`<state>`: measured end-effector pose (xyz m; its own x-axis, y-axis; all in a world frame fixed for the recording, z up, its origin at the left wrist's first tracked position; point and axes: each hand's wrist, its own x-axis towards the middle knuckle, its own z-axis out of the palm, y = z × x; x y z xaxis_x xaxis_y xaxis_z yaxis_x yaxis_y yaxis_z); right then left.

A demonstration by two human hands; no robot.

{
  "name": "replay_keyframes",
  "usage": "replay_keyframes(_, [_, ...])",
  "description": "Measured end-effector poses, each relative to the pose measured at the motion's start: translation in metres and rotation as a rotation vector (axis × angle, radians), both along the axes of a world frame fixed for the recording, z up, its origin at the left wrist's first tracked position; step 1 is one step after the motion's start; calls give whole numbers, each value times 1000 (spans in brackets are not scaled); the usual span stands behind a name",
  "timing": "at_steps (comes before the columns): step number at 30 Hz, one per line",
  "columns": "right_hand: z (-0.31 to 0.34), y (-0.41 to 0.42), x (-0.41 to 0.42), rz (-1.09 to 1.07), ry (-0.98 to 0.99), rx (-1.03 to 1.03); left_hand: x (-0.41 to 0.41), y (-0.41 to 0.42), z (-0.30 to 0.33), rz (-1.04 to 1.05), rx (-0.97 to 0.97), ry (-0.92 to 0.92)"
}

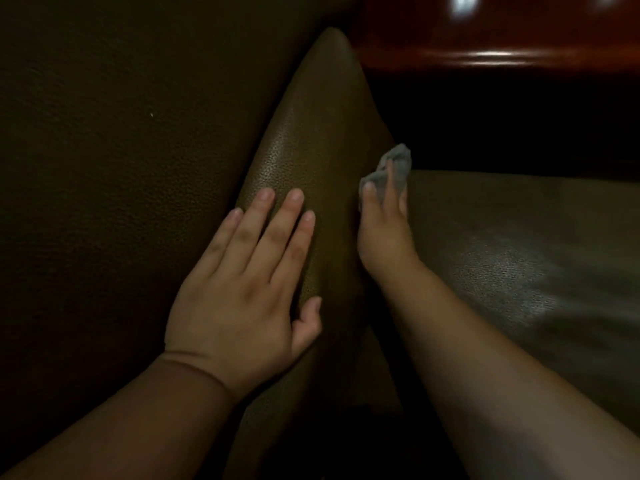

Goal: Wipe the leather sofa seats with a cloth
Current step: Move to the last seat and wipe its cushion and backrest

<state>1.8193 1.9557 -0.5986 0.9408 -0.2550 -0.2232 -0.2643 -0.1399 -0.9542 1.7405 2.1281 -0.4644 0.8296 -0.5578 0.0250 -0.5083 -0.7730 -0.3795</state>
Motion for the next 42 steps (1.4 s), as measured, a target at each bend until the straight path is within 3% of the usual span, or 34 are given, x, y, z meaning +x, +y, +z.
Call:
replay_keyframes(4, [21, 46, -90, 216, -177, -142, -1, 0, 1, 3, -5, -4])
replay_keyframes(6, [19, 63, -145, 365, -166, -149, -1, 0, 1, -7, -4, 1])
replay_keyframes(9, [6, 43, -125, 338, -309, -289, -2, -2, 0, -14, -14, 2])
replay_keyframes(13, [17, 23, -77, 302, -59, -103, -3, -1, 1, 7, 5, 3])
replay_keyframes(17, [34, 67, -168, 428, -123, -214, -18, -12, 24, 119, -133, 108])
replay_keyframes(19, [51, 64, -200, 568, 27, -170, -54, -4, 30, 224, -219, 167])
replay_keyframes(21, [70, 51, -179, 582, 101, -123, -102, 21, 30, 236, -190, 159])
replay_keyframes(26, [91, 45, -91, 432, 28, -111, -143, 60, 18, 165, 20, 69])
replay_keyframes(30, [83, 73, -184, 552, -83, -87, -139, 61, 8, 100, -12, 81])
replay_keyframes(32, [81, 86, -239, 641, -35, -144, -141, 61, 7, 76, -64, 50])
replay_keyframes(35, [72, 91, -237, 613, 8, -278, -143, 55, 7, 77, -86, 19])
replay_keyframes(37, [72, 94, -213, 473, 21, -248, -143, 53, 9, 98, -31, 35])
replay_keyframes(40, [73, 115, -220, 318, 227, -35, -146, 48, 18, 148, -24, 38])
replay_keyframes(42, [80, 130, -257, 416, 368, -8, -157, 44, 25, 198, -69, 62])
